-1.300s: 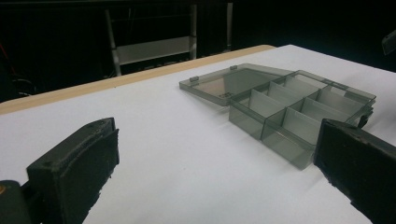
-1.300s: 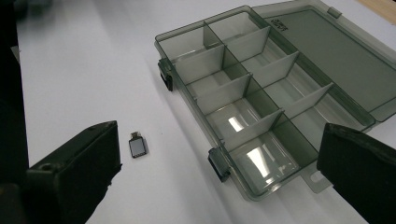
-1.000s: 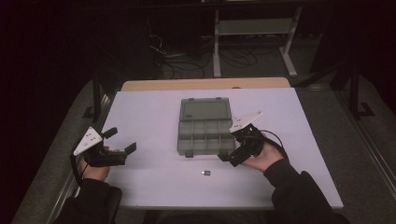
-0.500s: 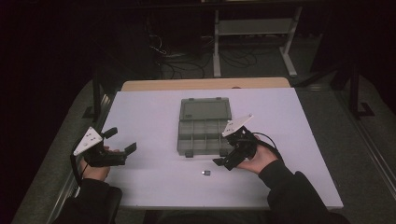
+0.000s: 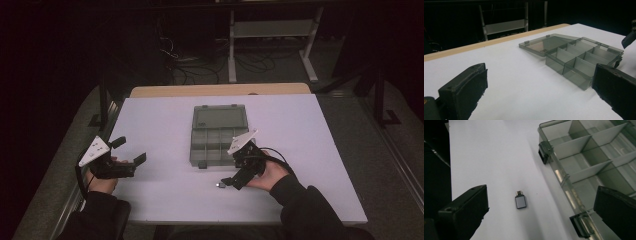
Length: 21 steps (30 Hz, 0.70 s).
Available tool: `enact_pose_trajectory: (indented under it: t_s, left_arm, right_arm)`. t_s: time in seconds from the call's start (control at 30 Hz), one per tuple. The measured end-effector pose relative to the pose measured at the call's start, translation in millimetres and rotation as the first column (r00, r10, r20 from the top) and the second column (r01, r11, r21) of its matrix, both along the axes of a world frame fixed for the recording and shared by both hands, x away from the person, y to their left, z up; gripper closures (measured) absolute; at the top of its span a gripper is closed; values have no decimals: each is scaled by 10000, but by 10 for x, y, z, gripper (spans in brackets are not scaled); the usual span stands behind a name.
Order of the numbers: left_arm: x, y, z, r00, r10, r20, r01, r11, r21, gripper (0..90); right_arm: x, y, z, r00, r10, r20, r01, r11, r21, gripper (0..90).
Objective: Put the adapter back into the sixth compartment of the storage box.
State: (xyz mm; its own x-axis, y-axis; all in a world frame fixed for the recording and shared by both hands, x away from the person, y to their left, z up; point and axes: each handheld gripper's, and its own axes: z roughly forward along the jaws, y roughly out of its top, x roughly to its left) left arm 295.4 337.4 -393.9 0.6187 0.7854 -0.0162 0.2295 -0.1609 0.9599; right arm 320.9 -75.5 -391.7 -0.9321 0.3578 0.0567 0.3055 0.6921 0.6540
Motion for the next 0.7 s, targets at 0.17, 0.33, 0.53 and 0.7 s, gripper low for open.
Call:
enact_pose_trajectory:
  t_s: [0.17, 0.33, 0.53, 0.7]
  left_arm:
    - [-1, 1, 0, 10000, -20, 4, 20, 10000, 3, 0]
    - [-2, 3, 1, 10000, -25, 5, 25, 10000, 8, 0]
    - [-2, 1, 2, 10000, -34, 0, 34, 10000, -1, 0]
    - [-1, 4, 2, 10000, -27, -5, 27, 10000, 1, 0]
  right_arm:
    - [-28, 61, -37, 9997, 258, -20, -259, 9996, -113, 0]
    - [-57, 125, -67, 9988, 480, -100, -482, 9986, -224, 0]
    - [-75, 187, -123, 9971, 708, -265, -719, 9965, -438, 0]
    - [-81, 216, -155, 9963, 797, -334, -814, 9953, -522, 0]
